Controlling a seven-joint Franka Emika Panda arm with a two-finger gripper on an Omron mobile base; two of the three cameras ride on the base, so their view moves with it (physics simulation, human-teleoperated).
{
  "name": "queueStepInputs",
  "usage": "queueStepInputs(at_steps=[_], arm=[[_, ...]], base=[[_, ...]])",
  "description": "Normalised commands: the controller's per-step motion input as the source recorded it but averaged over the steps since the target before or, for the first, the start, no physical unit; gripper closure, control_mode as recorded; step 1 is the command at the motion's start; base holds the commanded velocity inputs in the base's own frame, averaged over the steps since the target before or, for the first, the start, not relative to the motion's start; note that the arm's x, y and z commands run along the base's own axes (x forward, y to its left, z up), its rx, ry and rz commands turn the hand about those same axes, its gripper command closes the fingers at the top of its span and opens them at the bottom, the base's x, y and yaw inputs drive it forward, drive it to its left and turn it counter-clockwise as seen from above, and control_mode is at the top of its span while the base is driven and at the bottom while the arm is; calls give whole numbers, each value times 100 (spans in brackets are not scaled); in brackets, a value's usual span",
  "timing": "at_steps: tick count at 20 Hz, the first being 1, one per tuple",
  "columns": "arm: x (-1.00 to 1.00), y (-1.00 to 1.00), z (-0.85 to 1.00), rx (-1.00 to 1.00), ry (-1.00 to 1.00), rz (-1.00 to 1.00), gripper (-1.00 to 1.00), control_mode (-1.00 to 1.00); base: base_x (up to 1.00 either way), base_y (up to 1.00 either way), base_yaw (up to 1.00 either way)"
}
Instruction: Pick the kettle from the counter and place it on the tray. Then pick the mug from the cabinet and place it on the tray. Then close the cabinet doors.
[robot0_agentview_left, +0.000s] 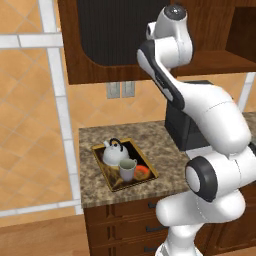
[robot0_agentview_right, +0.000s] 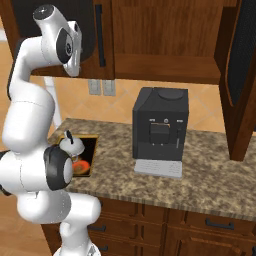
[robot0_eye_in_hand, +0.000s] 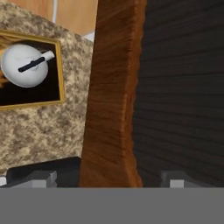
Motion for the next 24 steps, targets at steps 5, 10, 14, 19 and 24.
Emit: queueStepInputs(at_steps=[5, 10, 14, 19, 24], arm=[[-62, 0, -17, 0, 3, 0, -100, -100], [-72, 1, 0, 0, 5, 0, -100, -100], [-54, 0, -2, 0, 7, 0, -100, -100], [-37, 3, -6, 0, 12, 0, -100, -100], [-29, -5, -6, -5, 10, 0, -100, -100]], base=[[0, 0, 0], [0, 0, 0], [0, 0, 0], [0, 0, 0], [0, 0, 0]])
